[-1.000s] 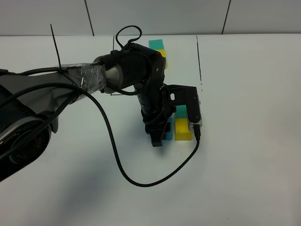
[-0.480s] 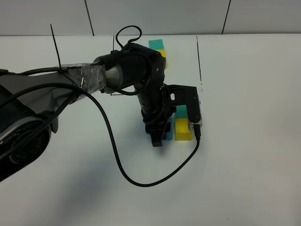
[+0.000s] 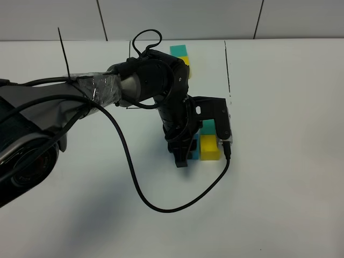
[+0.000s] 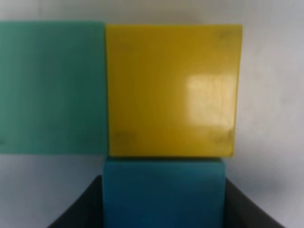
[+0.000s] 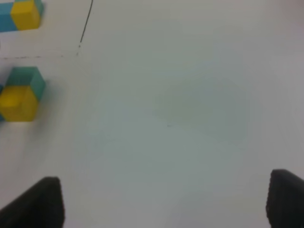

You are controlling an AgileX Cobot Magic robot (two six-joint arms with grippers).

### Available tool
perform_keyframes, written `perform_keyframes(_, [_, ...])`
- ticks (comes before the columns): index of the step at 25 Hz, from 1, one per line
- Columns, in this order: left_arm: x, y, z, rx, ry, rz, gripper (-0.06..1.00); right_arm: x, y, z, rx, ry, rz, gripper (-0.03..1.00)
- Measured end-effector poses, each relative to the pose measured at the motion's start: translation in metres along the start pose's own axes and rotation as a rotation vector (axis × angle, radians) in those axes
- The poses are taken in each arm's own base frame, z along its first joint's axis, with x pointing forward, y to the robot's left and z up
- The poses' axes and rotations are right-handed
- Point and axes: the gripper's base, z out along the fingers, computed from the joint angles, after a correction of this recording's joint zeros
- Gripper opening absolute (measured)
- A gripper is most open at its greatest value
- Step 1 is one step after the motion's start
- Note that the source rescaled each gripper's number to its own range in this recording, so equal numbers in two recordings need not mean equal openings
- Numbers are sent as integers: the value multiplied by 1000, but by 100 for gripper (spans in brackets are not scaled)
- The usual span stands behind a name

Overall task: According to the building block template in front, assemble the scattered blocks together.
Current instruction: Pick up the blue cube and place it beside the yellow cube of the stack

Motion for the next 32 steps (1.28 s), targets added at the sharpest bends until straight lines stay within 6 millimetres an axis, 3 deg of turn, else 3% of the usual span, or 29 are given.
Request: perform_keyframes(32, [-1,-1,1,15,-15,68,0,0,0,0,0,-1,0,73])
